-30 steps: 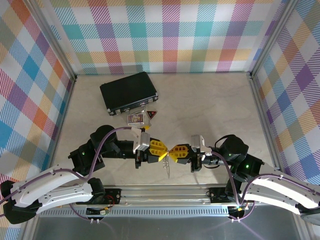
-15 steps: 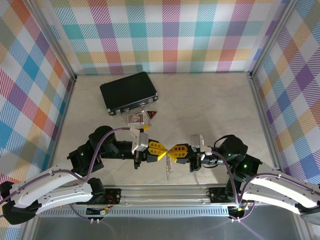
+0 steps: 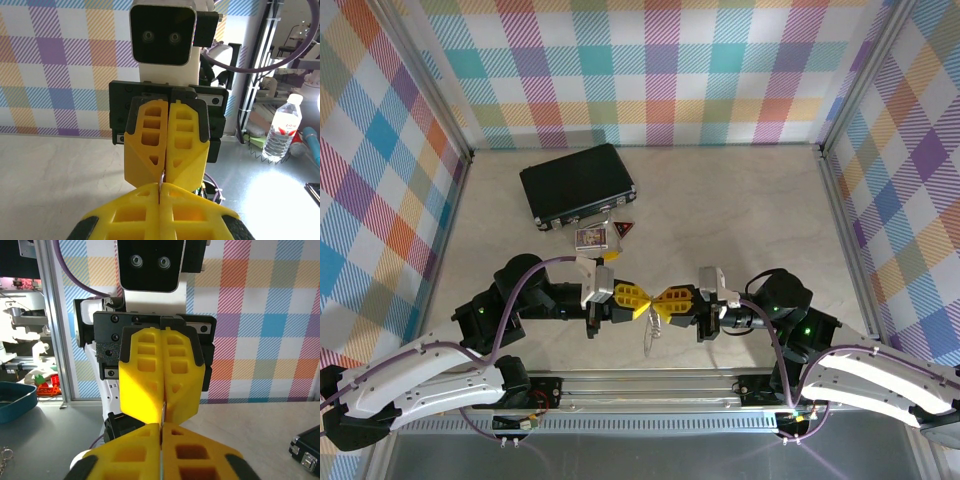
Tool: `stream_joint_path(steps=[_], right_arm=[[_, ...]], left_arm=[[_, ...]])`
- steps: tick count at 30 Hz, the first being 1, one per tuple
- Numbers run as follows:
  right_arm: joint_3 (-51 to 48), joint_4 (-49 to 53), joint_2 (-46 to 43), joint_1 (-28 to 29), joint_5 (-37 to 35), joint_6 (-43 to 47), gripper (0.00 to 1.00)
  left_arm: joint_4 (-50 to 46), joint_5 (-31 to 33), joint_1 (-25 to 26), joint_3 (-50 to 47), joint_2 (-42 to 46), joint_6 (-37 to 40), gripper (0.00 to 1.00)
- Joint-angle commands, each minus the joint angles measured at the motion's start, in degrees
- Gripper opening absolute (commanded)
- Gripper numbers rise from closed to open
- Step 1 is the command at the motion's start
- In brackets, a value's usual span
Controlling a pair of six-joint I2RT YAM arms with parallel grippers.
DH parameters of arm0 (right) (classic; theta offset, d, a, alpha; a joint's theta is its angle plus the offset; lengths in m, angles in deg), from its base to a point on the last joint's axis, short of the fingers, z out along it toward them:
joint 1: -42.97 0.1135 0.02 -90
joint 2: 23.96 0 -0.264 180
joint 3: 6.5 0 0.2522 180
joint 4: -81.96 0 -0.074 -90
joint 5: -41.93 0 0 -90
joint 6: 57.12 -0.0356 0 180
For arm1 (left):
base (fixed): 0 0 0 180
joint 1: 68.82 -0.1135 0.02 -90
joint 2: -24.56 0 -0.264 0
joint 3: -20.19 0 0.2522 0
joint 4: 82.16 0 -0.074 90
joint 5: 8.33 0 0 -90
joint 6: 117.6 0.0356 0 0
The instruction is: Put the keys on the keyring
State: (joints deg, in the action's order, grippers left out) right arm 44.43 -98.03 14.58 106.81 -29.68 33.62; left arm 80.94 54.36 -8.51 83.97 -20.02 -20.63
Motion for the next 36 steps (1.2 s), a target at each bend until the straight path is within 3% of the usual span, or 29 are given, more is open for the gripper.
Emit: stream_joint_path(steps=[1,6,21,27,33,36], right_arm=[[0.9,0.9,-0.2,0.2,-1.0,-0.5,0.17],[3.3,4.7,1.2,0.2,-4.0,-1.2,0.40],[11.9,17.3,5.9,-1.9,-12.3,-3.9,0.85],[16.3,23.6,9.7,-5.8,-13.5,-6.4,0.95],[17.7,25.3,13.2,-14.0,-11.0,-11.9,0.97],[17.9,26.4,14.9,-17.3,-13.2,-14.7,0.98]], left_arm=[[-1.2,4.0,0.3,0.9,0.1,-0.5,0.00],[-2.4,6.9,0.3,1.0,0.8,-1.1,0.00],[-5.4,15.5,0.3,-1.9,5.0,-3.2,0.00],[-6.7,17.0,0.3,-2.3,6.3,-4.3,0.00],[-6.9,17.8,0.3,-3.9,7.5,-5.2,0.00],[-7.6,18.3,0.3,-3.9,6.8,-5.2,0.00]])
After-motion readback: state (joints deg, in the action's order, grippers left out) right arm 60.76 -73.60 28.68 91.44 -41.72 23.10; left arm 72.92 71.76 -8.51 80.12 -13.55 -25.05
